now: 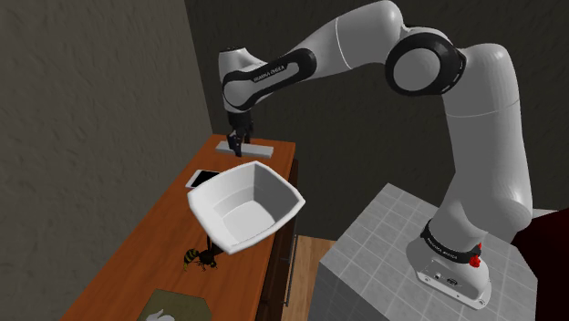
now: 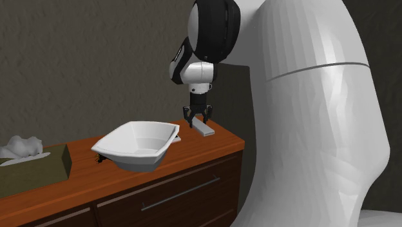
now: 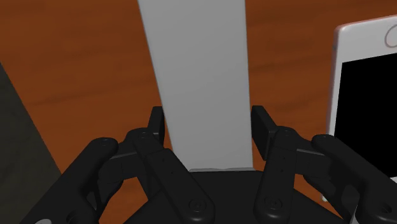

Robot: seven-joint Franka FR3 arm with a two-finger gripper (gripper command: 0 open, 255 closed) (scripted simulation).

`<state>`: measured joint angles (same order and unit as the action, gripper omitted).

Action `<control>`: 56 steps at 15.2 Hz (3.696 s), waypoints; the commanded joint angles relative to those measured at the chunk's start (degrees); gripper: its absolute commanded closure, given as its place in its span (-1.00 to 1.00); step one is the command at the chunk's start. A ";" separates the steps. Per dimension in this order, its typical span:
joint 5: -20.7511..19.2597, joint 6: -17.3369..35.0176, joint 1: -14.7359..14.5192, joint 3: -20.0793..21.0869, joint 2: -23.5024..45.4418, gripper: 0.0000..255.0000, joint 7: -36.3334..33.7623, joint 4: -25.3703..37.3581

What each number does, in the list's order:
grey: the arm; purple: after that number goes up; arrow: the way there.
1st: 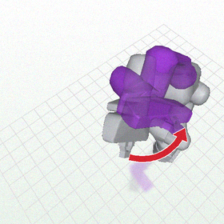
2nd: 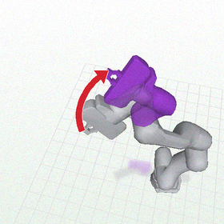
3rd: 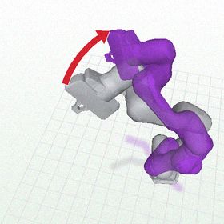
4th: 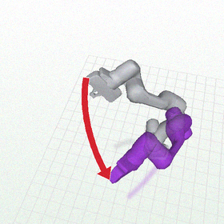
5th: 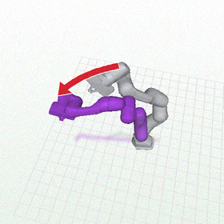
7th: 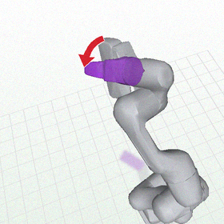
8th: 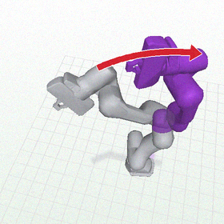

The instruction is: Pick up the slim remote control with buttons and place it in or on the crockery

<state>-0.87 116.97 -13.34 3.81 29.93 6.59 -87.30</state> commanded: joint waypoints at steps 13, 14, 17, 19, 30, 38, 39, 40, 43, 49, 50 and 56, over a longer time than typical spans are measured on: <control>0.18 -9.45 -0.01 0.12 -2.91 1.00 -0.02 6.55; 0.19 -10.16 -0.02 0.13 -3.01 1.00 -0.03 7.16; 0.20 -12.35 -0.04 0.14 -3.24 1.00 -0.04 9.12; 0.21 -13.85 -0.06 0.15 -3.33 1.00 -0.05 10.53; 0.23 -16.52 -1.92 1.02 -8.49 1.00 -2.83 8.08; 0.56 -11.79 -6.70 4.06 -19.27 1.00 -10.82 -7.29; 0.63 -11.40 -7.31 4.51 -20.34 1.00 -11.88 -8.74; 0.71 -11.03 -7.93 4.98 -21.36 1.00 -12.96 -10.10; 0.98 -10.12 -9.78 6.48 -24.12 1.00 -16.28 -13.70; 1.68 -8.83 -13.82 10.20 -28.52 1.00 -23.87 -19.18; 1.66 -8.08 -13.83 10.20 -28.42 1.00 -23.87 -19.84; 1.45 -3.60 -13.86 10.24 -27.54 1.00 -23.96 -23.46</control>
<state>0.60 112.53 -27.22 14.06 2.30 -17.39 -110.06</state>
